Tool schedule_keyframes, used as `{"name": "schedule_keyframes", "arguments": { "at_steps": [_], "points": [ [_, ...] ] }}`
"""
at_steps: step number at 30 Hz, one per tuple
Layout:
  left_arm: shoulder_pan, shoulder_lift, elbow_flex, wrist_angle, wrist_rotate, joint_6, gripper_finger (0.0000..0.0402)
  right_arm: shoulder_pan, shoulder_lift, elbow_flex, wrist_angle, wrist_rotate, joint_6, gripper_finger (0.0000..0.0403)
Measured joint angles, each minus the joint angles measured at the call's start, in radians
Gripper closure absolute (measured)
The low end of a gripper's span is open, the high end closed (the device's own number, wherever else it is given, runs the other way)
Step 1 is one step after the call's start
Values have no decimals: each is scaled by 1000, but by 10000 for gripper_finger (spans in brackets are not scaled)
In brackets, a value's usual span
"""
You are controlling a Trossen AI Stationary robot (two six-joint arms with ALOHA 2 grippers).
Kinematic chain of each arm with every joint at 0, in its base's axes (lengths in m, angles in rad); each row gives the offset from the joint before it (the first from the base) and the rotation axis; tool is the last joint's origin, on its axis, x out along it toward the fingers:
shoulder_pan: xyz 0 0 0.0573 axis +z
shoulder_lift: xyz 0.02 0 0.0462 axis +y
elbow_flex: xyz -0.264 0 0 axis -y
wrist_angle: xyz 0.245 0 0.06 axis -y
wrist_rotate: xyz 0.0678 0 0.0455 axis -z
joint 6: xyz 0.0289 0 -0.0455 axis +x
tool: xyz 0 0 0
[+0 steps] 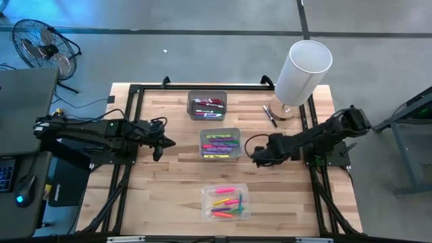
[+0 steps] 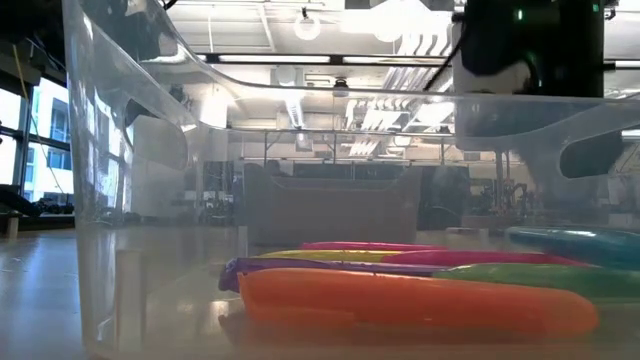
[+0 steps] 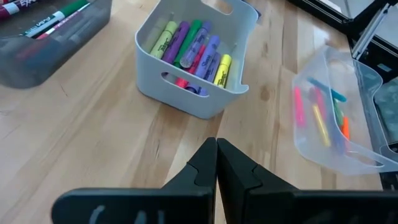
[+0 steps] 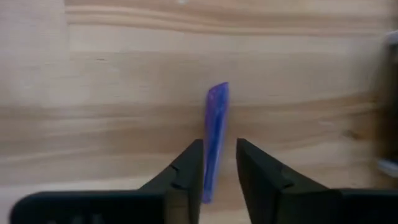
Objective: Pick & Place Markers
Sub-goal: Put the violet pen into the transparent bin
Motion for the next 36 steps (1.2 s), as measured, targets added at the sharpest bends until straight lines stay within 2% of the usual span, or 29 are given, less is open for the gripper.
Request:
{"name": "schedule_keyframes", "arguments": {
  "at_steps": [3,7,10,14,18,21,23,28,32,36],
  "points": [
    [0,0,0,0,4,1,396,-19,0,-72,100,-10,0,298],
    [0,0,0,-1,4,1,396,-44,-2,-167,230,-71,-7,296],
    [0,0,0,-1,4,1,396,-40,-8,-216,301,-79,-11,313],
    [0,0,0,-1,5,1,396,-9,-10,-223,310,-50,-19,371],
    [0,0,0,-1,5,2,396,27,-2,-191,271,-37,-36,375],
    [0,0,0,-1,11,2,396,60,6,-117,131,-85,-42,375],
    [0,0,0,-1,16,2,396,89,3,-25,22,-75,-71,375],
    [0,0,1,-1,26,1,396,159,2,242,-198,71,-140,375],
    [0,6,1,-1,26,0,396,211,12,441,-128,196,-338,375],
    [0,5,1,0,26,-3,396,246,71,580,73,199,-652,375]
  ]
}}
